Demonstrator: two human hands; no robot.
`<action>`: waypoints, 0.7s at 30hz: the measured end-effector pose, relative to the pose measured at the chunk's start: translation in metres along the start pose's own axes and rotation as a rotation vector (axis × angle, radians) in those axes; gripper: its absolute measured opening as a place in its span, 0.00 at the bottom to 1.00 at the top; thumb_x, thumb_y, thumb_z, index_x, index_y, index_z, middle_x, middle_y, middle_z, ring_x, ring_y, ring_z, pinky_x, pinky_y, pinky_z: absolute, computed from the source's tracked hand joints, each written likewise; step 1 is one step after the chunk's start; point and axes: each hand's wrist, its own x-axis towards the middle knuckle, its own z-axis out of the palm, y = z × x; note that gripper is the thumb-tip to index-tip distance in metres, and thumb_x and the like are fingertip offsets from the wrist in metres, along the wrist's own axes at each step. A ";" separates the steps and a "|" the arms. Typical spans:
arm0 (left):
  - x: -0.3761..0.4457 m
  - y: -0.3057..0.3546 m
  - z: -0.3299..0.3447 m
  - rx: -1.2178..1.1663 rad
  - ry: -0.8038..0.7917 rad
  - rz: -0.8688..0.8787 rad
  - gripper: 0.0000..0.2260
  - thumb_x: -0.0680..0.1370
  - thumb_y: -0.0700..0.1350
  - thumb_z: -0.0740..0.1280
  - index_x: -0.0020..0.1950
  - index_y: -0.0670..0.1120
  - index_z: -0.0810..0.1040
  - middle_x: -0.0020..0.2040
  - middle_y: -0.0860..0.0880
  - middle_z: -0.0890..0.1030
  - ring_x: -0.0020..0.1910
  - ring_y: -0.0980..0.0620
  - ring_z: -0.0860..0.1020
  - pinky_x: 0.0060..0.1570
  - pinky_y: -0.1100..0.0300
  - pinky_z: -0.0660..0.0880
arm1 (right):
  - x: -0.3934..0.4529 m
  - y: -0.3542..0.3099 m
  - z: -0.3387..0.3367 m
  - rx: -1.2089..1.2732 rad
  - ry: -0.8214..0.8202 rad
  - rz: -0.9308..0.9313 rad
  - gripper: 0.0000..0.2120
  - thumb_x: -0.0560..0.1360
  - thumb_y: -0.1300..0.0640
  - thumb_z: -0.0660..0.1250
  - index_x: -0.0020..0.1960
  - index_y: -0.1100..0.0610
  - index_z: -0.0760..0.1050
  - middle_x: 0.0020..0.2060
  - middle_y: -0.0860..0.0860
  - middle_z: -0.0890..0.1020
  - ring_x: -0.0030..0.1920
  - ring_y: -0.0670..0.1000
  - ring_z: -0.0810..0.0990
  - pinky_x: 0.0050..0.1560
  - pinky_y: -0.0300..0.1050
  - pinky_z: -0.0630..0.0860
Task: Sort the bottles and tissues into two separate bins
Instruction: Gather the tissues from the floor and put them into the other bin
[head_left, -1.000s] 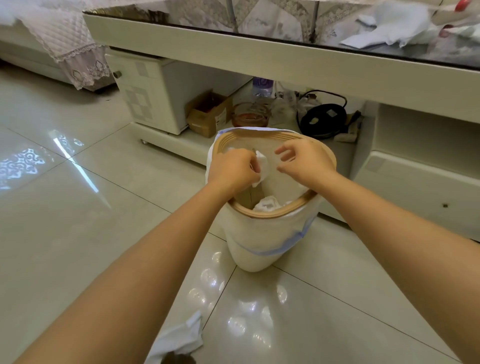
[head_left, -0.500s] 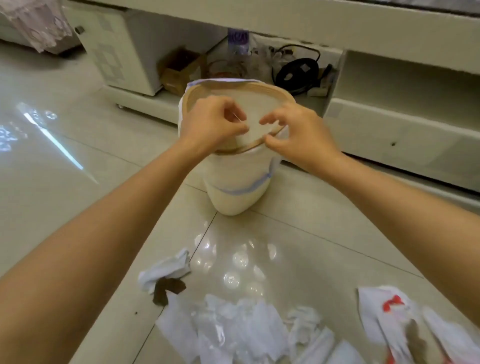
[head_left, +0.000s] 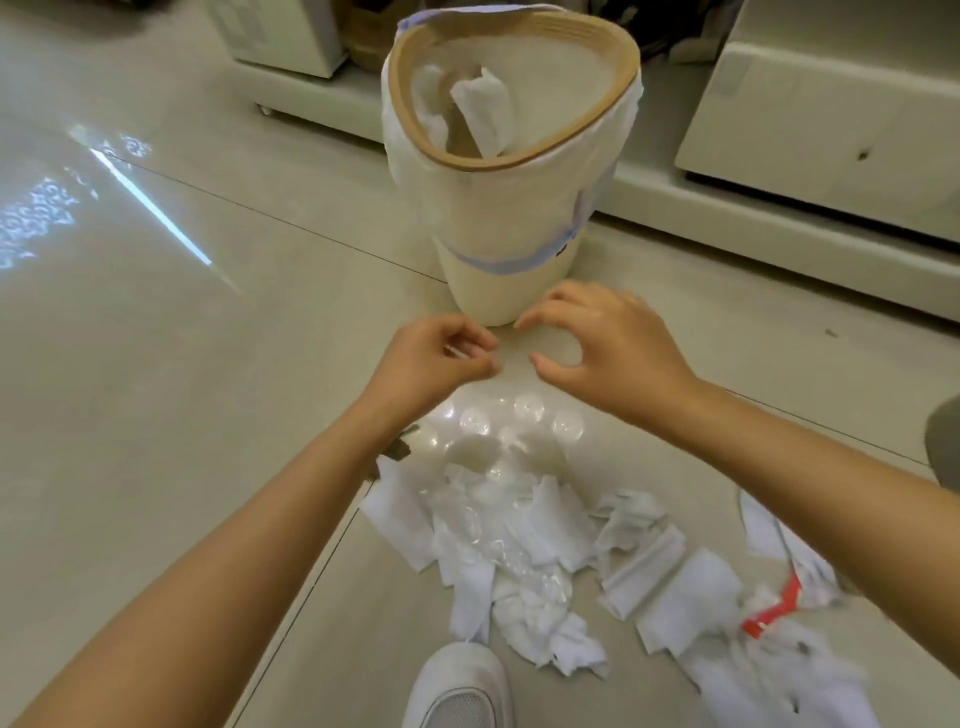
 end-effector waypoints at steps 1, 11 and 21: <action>-0.003 -0.009 0.003 -0.029 -0.006 -0.042 0.07 0.70 0.47 0.76 0.46 0.52 0.82 0.40 0.53 0.83 0.35 0.57 0.78 0.36 0.61 0.74 | -0.004 -0.002 0.007 0.004 -0.028 -0.003 0.13 0.71 0.49 0.68 0.55 0.48 0.78 0.50 0.45 0.79 0.51 0.51 0.77 0.47 0.43 0.65; -0.011 -0.116 0.004 0.434 0.013 -0.134 0.32 0.67 0.54 0.76 0.69 0.60 0.67 0.67 0.54 0.71 0.65 0.51 0.70 0.59 0.50 0.70 | -0.030 -0.022 0.069 0.032 -0.243 -0.055 0.13 0.71 0.50 0.68 0.55 0.47 0.78 0.50 0.45 0.78 0.49 0.51 0.77 0.46 0.44 0.63; -0.038 -0.160 -0.002 0.412 -0.076 -0.273 0.51 0.60 0.69 0.74 0.76 0.59 0.53 0.72 0.55 0.61 0.62 0.55 0.68 0.62 0.49 0.69 | -0.047 -0.028 0.096 0.057 -0.343 -0.046 0.13 0.70 0.51 0.68 0.55 0.48 0.78 0.50 0.47 0.79 0.46 0.52 0.77 0.44 0.44 0.65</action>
